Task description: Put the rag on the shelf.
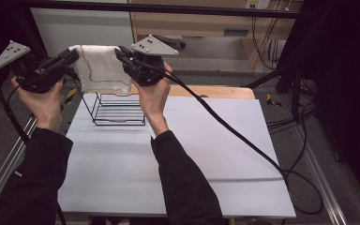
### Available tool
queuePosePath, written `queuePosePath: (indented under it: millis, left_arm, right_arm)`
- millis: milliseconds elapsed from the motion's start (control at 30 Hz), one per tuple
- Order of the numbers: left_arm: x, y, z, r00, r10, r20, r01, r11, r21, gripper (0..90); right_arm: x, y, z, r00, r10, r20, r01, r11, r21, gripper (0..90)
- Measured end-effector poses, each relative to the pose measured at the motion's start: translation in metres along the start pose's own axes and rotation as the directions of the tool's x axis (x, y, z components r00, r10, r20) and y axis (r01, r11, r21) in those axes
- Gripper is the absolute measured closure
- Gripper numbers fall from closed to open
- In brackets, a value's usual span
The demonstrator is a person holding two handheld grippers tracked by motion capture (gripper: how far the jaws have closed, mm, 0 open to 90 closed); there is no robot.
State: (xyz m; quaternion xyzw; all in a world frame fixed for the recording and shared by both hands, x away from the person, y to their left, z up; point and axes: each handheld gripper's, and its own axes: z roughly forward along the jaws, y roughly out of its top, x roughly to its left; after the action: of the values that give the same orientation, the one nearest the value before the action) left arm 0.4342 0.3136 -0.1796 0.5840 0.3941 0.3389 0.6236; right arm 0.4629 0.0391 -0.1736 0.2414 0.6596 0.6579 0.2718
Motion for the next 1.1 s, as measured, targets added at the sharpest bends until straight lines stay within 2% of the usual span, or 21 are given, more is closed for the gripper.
queuePosePath:
  millis: [233,367,467,567,800,1100]
  left_arm:
    - [0.006,0.008,0.01,0.9999,0.003,-0.01,-0.003,1.0,-0.008,81.3]
    - [0.011,0.014,0.017,0.9998,0.003,-0.021,-0.003,1.0,-0.009,81.4]
    - [0.015,0.019,0.021,0.9998,-0.001,-0.019,0.001,1.0,-0.008,81.3]
    - [0.017,0.022,0.025,0.9994,0.012,-0.033,-0.013,0.9999,-0.004,81.3]
    - [0.026,0.031,0.033,0.9989,0.004,-0.046,-0.005,0.9999,-0.011,81.3]
    - [0.038,0.029,0.048,0.9982,0.0,-0.06,0.0,1.0,0.008,81.3]
  right_arm:
    - [-0.006,0.009,0.011,0.9998,-0.009,0.02,0.009,1.0,-0.001,83.4]
    - [-0.01,0.015,0.02,0.9991,-0.03,0.03,0.03,1.0,0.009,83.4]
    - [-0.013,0.017,0.025,0.9995,-0.015,0.027,0.015,1.0,0.0,83.4]
    - [-0.015,0.019,0.03,0.9991,-0.02,0.036,0.02,1.0,0.001,83.4]
    - [-0.019,0.027,0.044,0.9986,-0.031,0.042,0.031,0.999,0.009,83.4]
    - [-0.03,0.026,0.064,0.9986,-0.014,0.052,0.012,0.999,0.031,83.4]
